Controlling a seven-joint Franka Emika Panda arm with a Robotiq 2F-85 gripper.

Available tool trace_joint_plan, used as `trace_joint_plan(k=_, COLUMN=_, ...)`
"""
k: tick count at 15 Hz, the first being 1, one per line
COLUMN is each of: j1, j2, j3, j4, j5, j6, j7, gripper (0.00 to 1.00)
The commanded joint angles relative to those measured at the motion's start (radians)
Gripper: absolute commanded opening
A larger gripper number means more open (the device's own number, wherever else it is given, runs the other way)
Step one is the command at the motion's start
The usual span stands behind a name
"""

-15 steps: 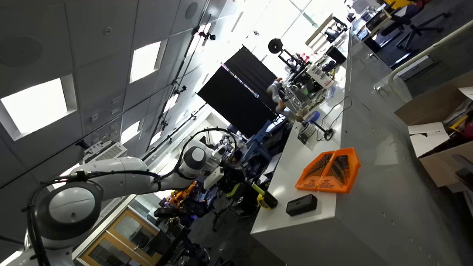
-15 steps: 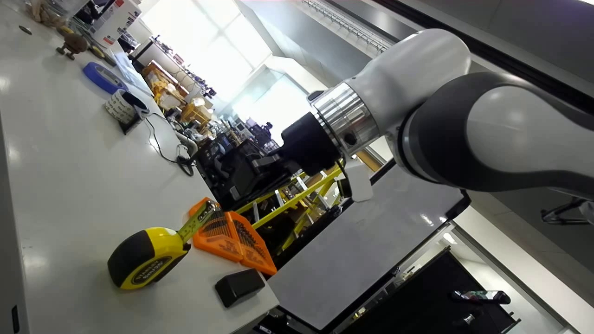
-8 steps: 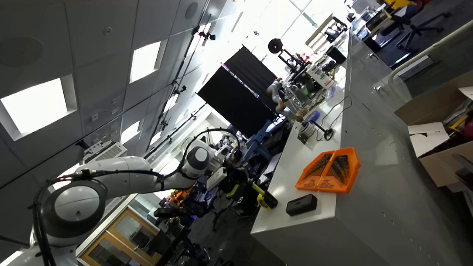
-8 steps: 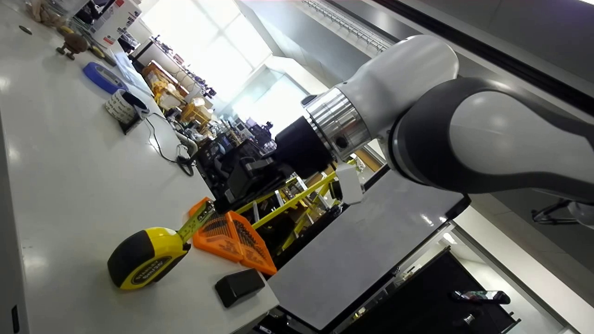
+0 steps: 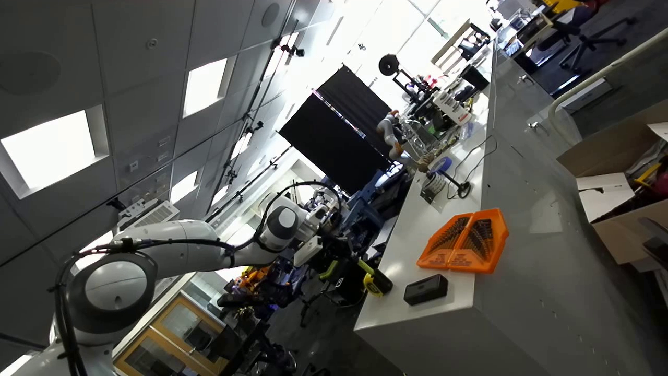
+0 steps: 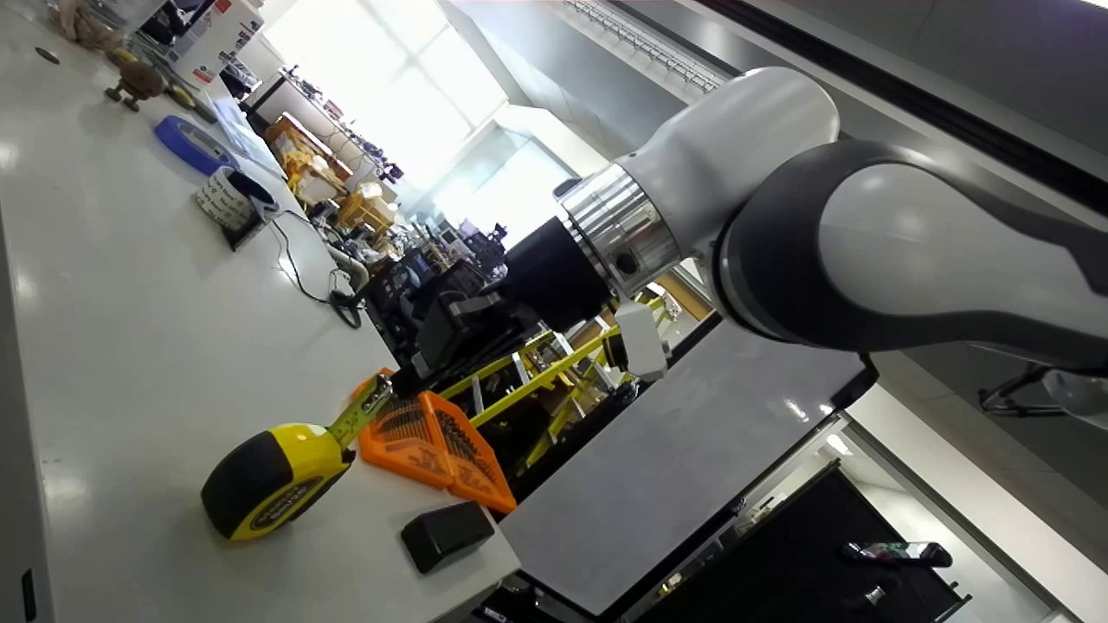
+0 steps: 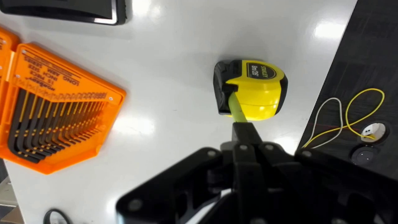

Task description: Push the measuring tape back inside the case

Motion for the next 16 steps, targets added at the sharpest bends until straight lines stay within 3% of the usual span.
trace_joint_plan(k=1, j1=0.032, j2=0.033, j3=-0.027, j4=0.045, j5=0.036, j6=-0.066, j7=-0.018, gripper=0.00)
trace_joint_plan(k=16, j1=0.036, j2=0.085, j3=-0.037, j4=0.091, j5=0.047, j6=-0.124, j7=-0.011, gripper=0.00)
